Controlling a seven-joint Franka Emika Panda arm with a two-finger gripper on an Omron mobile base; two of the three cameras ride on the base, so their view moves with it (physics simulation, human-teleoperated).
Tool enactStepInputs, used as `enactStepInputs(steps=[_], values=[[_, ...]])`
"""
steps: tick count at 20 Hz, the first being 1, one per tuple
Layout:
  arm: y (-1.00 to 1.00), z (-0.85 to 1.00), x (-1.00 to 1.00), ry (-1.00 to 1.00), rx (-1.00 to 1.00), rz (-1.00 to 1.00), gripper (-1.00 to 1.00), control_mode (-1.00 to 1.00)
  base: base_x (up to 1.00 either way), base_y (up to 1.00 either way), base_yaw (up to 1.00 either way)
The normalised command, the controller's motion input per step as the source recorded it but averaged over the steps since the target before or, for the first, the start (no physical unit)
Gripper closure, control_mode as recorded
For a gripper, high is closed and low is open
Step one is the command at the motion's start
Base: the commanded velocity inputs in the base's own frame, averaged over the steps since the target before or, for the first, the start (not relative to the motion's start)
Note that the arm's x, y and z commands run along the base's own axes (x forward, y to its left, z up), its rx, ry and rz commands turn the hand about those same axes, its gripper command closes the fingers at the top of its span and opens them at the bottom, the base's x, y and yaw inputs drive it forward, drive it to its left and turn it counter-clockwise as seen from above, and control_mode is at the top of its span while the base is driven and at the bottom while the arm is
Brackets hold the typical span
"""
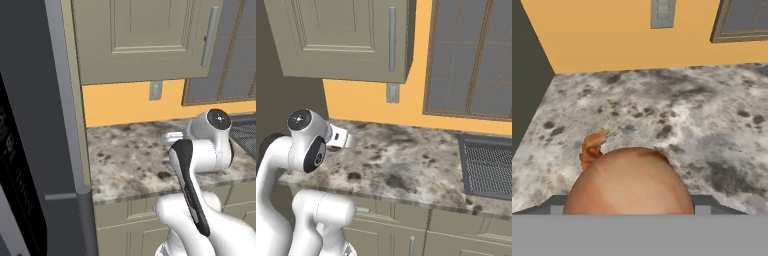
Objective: Place the onion in the correct fridge rack based on whether it is a fruit or vegetable. Finally, close the fridge door.
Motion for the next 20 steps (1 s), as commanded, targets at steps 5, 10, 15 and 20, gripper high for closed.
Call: enactStepInputs(steps=[5,10,15,20], values=[[0.0,0.0,0.0,0.0,0.0,0.0,1.0,1.0,-1.0,-0.02,0.0],[0.0,0.0,0.0,0.0,0.0,0.0,1.0,1.0,-1.0,0.18,0.07],[0.0,0.0,0.0,0.0,0.0,0.0,1.0,1.0,-1.0,0.23,0.12],[0.0,0.0,0.0,0.0,0.0,0.0,1.0,1.0,-1.0,0.73,0.12]])
